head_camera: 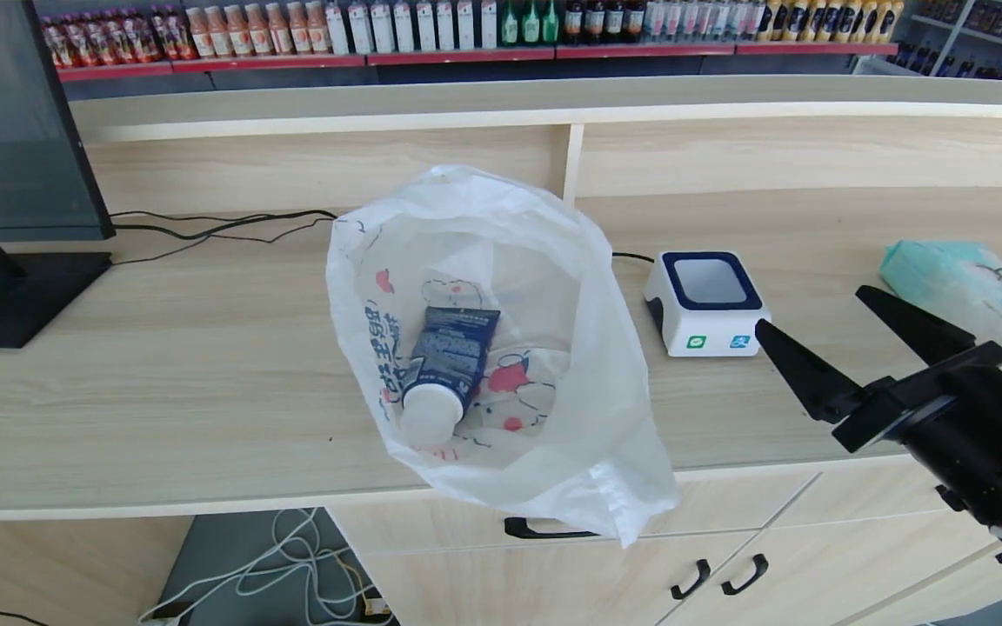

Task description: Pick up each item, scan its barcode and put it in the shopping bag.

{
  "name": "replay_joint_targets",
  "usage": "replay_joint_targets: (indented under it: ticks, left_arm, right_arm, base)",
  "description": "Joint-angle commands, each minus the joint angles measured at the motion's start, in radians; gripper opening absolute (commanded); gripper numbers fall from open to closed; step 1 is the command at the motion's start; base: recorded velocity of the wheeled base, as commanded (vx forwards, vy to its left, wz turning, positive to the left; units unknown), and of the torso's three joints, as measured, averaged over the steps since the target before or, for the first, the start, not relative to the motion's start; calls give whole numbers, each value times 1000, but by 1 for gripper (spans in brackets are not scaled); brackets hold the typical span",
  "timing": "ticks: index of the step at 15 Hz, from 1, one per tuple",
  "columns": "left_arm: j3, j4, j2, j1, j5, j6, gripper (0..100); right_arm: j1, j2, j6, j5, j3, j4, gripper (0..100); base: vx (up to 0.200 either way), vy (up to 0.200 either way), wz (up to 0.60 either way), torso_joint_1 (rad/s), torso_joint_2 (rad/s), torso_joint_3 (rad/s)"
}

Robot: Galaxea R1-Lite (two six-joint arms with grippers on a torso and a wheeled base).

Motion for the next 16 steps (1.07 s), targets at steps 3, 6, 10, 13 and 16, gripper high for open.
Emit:
replay_joint_targets:
  ticks: [3, 6, 10, 13, 16]
  left_arm:
    - [0, 0, 0, 0, 0, -2, 0]
    - [0, 0, 0, 0, 0, -2, 0]
    - [0, 0, 0, 0, 0, -2, 0]
    - [0, 0, 0, 0, 0, -2, 0]
    - [0, 0, 0, 0, 0, -2, 0]
  right_arm:
    - [0, 3, 3, 1, -3, 0, 100]
    - [0, 1, 3, -1, -7, 0, 100]
    - [-3, 0, 5, -1, -11, 0, 100]
    - [-5, -2, 5, -1, -14, 0, 100]
    - [-23, -5, 8, -2, -15, 0, 100]
  base:
    - [0, -200, 0, 1, 4, 2]
    - [0, -200, 0, 2, 1, 2]
    - [0, -200, 0, 1, 4, 2]
    - [0, -200, 0, 2, 1, 1]
    - [0, -200, 0, 1, 5, 2]
